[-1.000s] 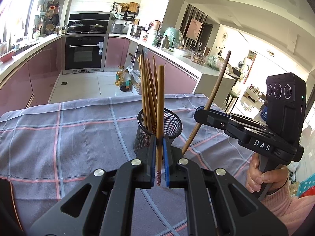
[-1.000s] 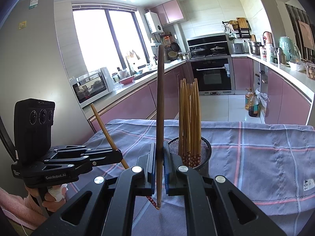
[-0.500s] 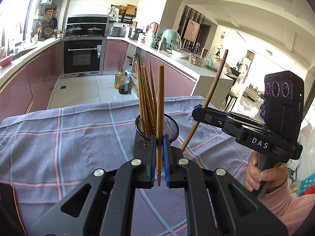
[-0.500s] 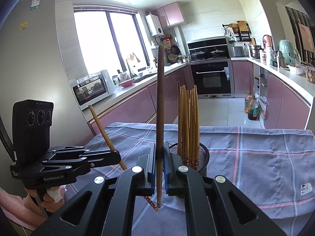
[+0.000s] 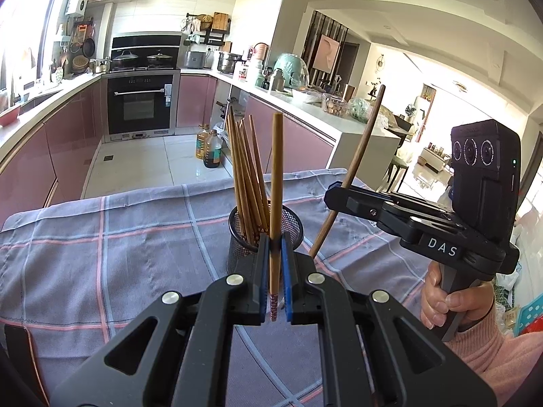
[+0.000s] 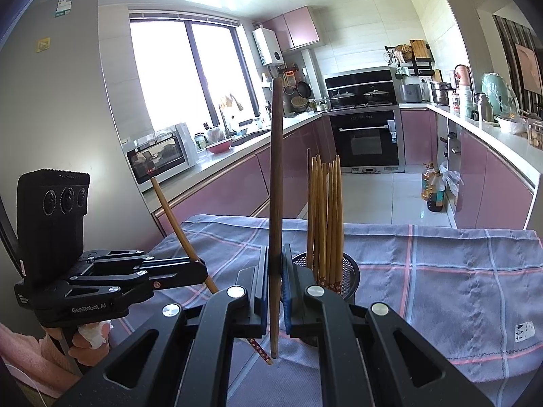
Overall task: Organize utensils
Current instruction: 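Carry both upright chopsticks over the mesh cup, then lower both held chopsticks into the mesh cup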
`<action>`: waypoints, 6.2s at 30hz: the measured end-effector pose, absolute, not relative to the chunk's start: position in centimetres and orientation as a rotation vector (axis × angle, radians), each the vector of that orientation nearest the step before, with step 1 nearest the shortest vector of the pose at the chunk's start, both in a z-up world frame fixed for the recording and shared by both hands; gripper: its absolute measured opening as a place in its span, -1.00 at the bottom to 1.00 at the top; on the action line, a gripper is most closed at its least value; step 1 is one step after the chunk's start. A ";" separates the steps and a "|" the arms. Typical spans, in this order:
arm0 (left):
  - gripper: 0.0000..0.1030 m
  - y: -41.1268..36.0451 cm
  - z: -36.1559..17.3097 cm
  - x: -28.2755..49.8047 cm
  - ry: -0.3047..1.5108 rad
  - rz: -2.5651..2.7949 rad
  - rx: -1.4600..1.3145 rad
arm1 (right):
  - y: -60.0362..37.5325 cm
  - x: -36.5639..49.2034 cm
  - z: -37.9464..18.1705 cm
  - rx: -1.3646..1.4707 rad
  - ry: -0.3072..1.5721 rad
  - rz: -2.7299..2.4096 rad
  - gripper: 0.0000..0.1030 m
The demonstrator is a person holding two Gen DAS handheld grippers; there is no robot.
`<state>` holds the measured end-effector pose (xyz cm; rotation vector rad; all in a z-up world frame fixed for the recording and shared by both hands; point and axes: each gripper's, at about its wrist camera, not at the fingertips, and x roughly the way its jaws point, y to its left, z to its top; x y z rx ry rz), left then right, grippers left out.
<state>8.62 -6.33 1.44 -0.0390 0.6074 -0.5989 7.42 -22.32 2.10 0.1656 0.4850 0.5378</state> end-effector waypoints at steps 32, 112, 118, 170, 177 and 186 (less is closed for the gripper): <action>-0.85 -6.4 5.6 7.1 0.505 -0.617 -0.030 | -23.1 7.4 4.9 0.139 0.409 0.545 -0.88; -0.85 -9.2 8.2 9.8 0.481 -0.583 -0.044 | -22.6 11.4 5.0 0.143 0.442 0.472 -0.88; -0.85 -9.4 7.8 9.8 0.498 -0.589 -0.046 | -22.6 11.7 4.7 0.143 0.452 0.472 -0.88; -0.85 -11.0 3.0 13.7 0.640 -0.569 -0.014 | -20.3 14.2 0.5 0.118 0.594 0.492 -0.88; -0.85 -10.9 1.9 14.3 0.658 -0.564 -0.023 | -20.5 14.6 0.1 0.139 0.602 0.489 -0.86; -0.80 -10.5 1.3 14.5 0.657 -0.570 -0.027 | -20.8 14.3 -0.1 0.153 0.604 0.484 -0.84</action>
